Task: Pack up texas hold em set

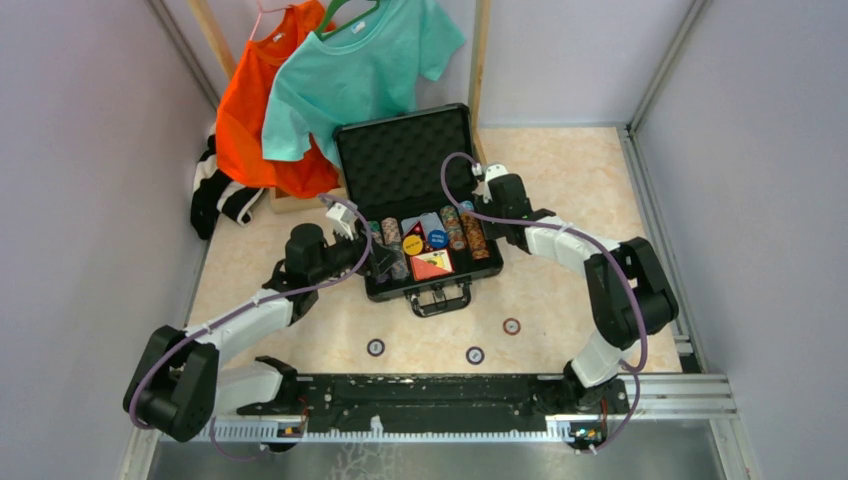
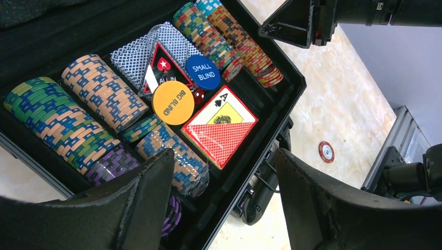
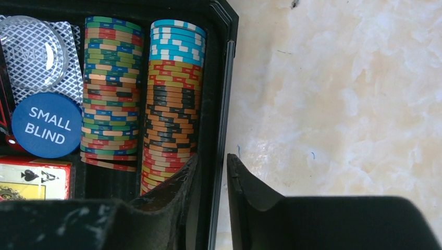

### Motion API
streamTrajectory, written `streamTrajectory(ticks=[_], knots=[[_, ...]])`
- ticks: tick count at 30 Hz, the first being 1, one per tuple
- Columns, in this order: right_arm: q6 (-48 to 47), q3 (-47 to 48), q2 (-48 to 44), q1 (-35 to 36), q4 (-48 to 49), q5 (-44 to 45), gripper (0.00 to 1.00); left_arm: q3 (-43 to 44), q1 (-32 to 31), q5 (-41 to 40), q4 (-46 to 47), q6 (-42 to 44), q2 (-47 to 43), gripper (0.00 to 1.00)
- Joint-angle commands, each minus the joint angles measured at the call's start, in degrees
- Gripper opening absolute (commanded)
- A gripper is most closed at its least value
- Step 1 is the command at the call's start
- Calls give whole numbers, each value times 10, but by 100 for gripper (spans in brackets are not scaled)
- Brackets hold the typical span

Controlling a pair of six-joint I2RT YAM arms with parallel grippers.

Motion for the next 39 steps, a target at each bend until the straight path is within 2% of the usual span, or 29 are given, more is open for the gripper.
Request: streamTrajectory(ticks=[1,14,18,33,36,39], knots=[[10,13,5,-1,31,-12,21,3,-3,-8,-2,8,-4,78],[32,-30,-30,0,46,-39,7,0,-3,-9,-4,10,-11,80],[43,-43,-43,1,48,-41,0,-3,-3,-7,-6,6,-17,80],[57,-89,-122,25,29,-31,0,-10,-3,-10,2,-3,-25,80],[56,-90,-130,25,34,-17,25,-10,-3,-15,1,-5,-28,81],[53,-77,-127,25,28,1,37,-11,-3,-22,-2,-4,-31,81]])
